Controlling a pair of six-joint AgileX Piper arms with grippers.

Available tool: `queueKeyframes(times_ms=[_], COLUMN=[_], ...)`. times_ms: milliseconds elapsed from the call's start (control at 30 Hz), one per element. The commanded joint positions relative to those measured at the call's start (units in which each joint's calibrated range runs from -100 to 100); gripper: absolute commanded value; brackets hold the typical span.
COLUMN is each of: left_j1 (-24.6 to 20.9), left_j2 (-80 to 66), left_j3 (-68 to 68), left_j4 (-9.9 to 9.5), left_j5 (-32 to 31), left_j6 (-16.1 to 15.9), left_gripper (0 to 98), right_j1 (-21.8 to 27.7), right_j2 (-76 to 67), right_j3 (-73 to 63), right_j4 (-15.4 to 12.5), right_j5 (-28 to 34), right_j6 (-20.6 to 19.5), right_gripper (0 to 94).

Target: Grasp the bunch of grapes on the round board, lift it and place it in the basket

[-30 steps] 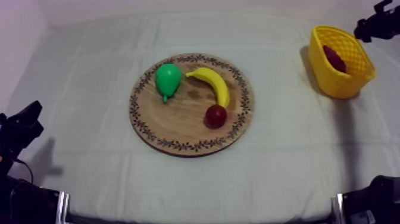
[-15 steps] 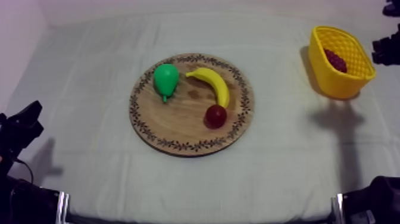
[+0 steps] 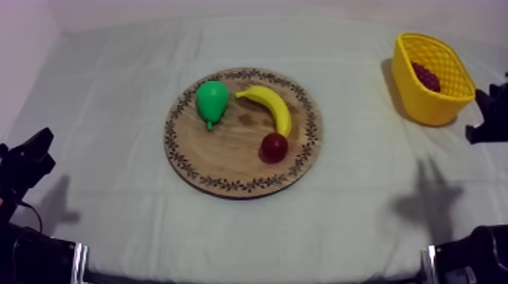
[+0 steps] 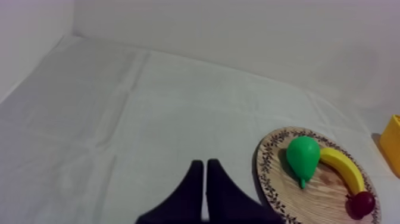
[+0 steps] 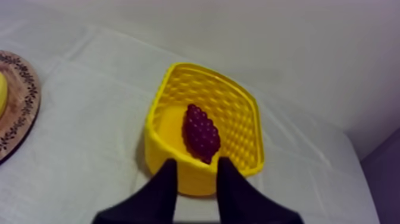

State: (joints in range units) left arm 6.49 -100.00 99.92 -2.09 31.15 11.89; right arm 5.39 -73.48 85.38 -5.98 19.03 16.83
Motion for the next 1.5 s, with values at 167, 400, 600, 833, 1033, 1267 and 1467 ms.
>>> queueKeyframes(times_ms=[167,400,600,833,1033,1267,1467], left_j1=[-0.01,-0.01,-0.01,-0.01,-0.01,-0.01,-0.01], left_j2=[0.0,0.0,0.0,0.0,0.0,0.0,0.0], left_j3=[-0.04,-0.04,-0.04,-0.04,-0.04,-0.04,-0.04], left_j4=[-0.04,-0.04,-0.04,-0.04,-0.04,-0.04,-0.04], left_j5=[-0.03,-0.03,-0.03,-0.03,-0.03,-0.03,-0.03], left_j6=[0.01,0.01,0.0,0.0,0.01,0.01,0.01], left_gripper=[0.1,0.1,0.1,0.1,0.1,0.1,0.1], right_j1=[-2.17,-3.02,-3.78,-5.09,-5.33,-5.38,-5.38], right_j2=[-13.98,-19.64,-21.89,-22.16,-22.18,-22.19,-22.19], right_j3=[11.15,13.95,14.25,14.28,14.28,14.29,14.38], right_j4=[-1.94,-0.19,0.34,4.22,4.77,4.83,4.83], right_j5=[-5.06,-0.72,5.48,13.94,14.85,14.99,15.0], right_j6=[-1.51,-6.87,-10.46,-9.65,-5.65,-4.75,-4.7], right_gripper=[2.3,0.8,1.9,1.9,3.3,0.8,0.6])
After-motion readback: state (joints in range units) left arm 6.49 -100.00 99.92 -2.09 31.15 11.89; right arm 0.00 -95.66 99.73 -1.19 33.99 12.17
